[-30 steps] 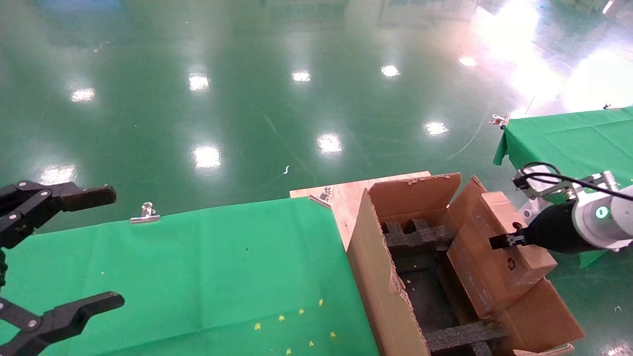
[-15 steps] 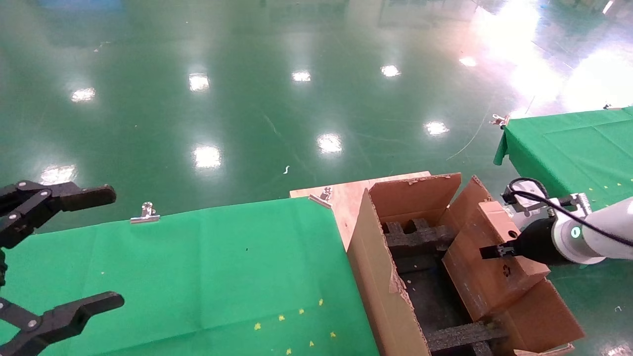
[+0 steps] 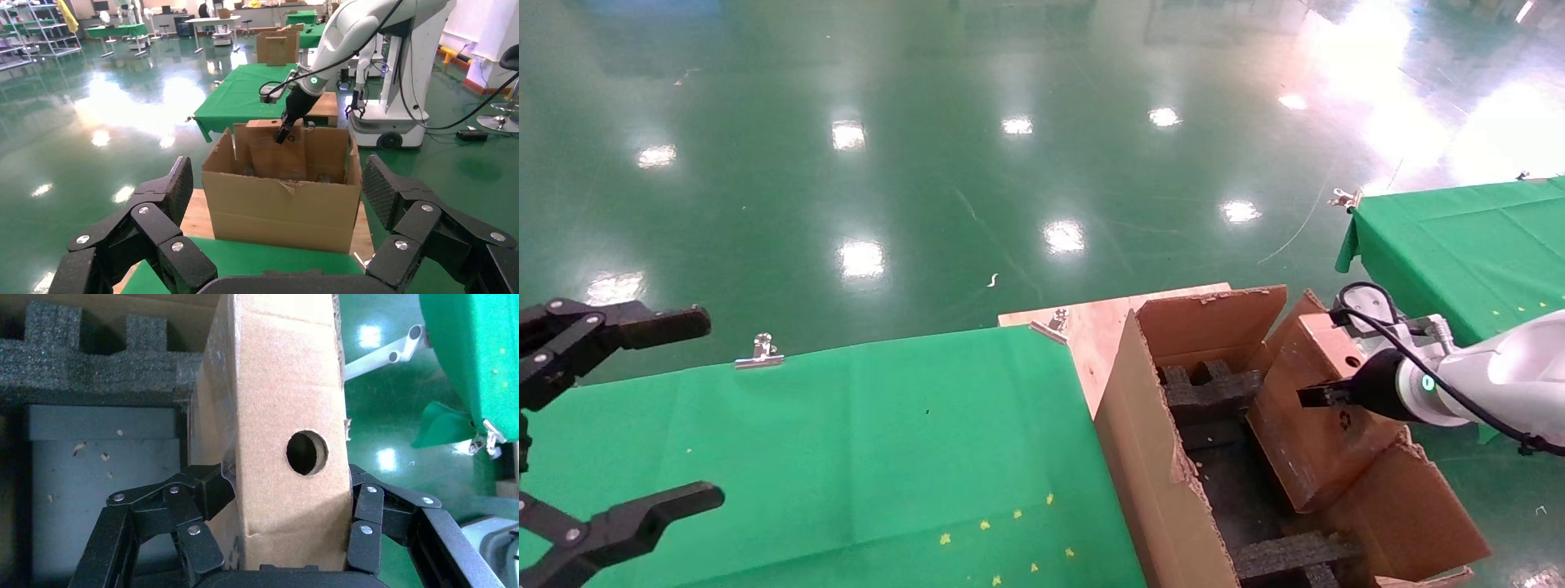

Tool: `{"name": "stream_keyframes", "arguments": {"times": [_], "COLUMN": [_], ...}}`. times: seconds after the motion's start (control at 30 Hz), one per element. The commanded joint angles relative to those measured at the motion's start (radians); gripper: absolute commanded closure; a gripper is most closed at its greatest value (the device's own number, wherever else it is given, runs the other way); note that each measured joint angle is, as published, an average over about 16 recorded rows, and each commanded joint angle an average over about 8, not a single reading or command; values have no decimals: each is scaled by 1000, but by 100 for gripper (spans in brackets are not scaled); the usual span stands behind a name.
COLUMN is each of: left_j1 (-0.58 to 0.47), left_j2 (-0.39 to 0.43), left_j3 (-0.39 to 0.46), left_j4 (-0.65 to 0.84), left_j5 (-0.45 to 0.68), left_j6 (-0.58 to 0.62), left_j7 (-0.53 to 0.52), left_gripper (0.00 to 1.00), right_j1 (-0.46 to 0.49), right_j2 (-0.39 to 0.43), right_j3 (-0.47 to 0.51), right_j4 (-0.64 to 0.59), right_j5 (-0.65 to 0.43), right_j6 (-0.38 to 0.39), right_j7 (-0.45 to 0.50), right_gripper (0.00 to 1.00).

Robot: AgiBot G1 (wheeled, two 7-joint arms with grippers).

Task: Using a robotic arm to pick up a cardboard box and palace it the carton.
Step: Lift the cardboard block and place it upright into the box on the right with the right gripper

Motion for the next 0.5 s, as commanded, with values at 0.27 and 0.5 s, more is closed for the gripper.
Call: {"name": "stream_keyframes", "arguments": {"times": [0.27, 0.5], "left_j1": [0, 0], "left_j2": [0, 0], "left_j3": [0, 0], "left_j4": [0, 0], "left_j5": [0, 0], "left_j6": [0, 0], "left_j7": [0, 0], "left_gripper": [0, 0], "right_j1": [-13, -39], "right_j2": [-29, -35], "right_j3": [-7, -19], "right_j4": [2, 1], "right_j5": [-38, -46], "right_j6": [-27, -32], "right_j7": [30, 46], "right_gripper": [100, 100]}}
